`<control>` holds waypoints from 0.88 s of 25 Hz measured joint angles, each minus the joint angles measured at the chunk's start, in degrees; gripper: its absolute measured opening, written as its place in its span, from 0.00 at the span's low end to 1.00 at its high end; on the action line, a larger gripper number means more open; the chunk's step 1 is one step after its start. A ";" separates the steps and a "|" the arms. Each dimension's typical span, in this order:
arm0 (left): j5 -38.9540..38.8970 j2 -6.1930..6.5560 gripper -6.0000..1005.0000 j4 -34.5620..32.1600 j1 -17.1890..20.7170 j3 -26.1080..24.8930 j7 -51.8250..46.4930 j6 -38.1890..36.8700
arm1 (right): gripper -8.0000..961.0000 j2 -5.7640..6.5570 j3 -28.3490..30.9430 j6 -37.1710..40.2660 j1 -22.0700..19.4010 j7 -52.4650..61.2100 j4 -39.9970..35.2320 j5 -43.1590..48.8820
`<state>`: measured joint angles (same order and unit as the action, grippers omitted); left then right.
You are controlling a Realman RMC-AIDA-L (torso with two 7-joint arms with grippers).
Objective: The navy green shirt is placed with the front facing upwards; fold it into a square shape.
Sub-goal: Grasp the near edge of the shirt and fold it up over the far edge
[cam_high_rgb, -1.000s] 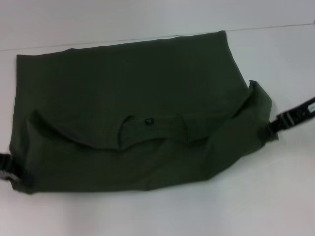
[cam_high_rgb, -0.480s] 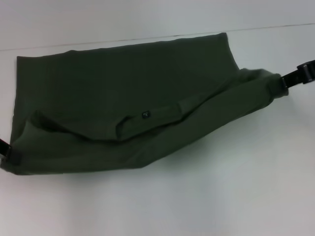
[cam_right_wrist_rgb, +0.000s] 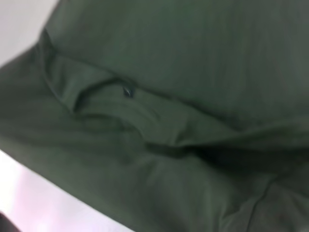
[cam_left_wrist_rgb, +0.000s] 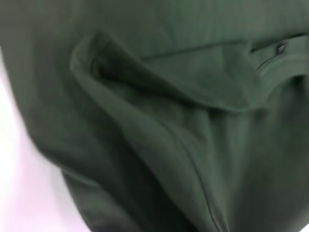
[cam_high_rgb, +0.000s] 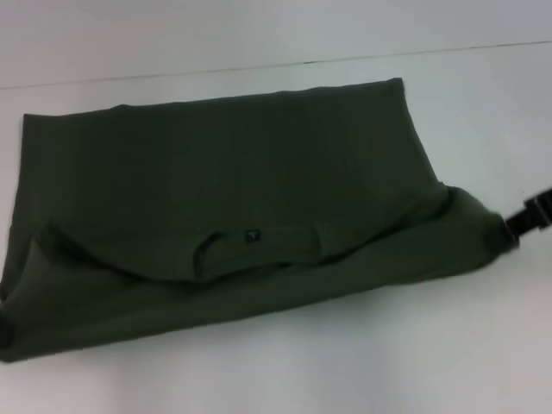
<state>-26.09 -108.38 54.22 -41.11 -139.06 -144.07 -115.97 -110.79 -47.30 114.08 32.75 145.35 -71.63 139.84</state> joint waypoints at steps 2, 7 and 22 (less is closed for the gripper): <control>2.42 0.06 0.06 -0.67 0.05 0.76 -0.34 -0.62 | 0.08 0.17 -2.82 0.08 -0.93 1.21 0.00 -0.18; 4.74 0.35 0.06 -3.46 0.06 3.44 -0.69 -1.24 | 0.08 0.82 -10.17 0.26 -2.26 3.52 0.30 -0.39; 4.17 2.39 0.07 0.19 -4.81 -4.85 -0.44 0.88 | 0.07 4.02 1.77 -0.32 2.08 1.24 0.71 -11.61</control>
<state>-21.92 -105.99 54.42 -45.92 -143.92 -144.51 -115.09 -106.77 -45.52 113.75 34.83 146.59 -70.92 128.22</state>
